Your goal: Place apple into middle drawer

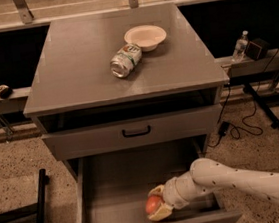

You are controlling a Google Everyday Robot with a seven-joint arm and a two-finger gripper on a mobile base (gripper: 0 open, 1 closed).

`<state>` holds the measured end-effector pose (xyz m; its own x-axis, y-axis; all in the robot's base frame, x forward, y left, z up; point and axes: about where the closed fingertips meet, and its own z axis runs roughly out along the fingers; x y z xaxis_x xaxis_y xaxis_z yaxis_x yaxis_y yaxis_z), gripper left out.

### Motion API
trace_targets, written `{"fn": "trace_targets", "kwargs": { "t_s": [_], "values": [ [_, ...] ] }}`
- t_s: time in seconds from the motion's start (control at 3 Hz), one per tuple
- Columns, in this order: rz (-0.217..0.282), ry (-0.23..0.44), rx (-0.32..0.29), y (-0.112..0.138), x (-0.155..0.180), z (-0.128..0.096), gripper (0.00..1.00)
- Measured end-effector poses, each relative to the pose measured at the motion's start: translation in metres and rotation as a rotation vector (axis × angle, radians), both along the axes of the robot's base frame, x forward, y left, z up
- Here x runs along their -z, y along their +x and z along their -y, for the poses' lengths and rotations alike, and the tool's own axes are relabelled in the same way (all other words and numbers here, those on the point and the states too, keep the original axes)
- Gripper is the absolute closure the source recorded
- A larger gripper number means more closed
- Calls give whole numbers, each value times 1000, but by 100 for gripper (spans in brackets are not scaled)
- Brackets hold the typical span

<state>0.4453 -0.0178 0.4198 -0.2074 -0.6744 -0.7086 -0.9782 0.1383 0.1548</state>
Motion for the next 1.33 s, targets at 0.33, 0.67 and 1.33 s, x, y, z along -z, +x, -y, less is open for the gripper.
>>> {"fn": "trace_targets", "kwargs": {
  "t_s": [0.33, 0.67, 1.33],
  "values": [
    [-40, 74, 43, -1, 8, -8, 35],
    [-44, 84, 48, -1, 9, -9, 11],
    [-42, 84, 47, -1, 8, -9, 0]
  ]
}}
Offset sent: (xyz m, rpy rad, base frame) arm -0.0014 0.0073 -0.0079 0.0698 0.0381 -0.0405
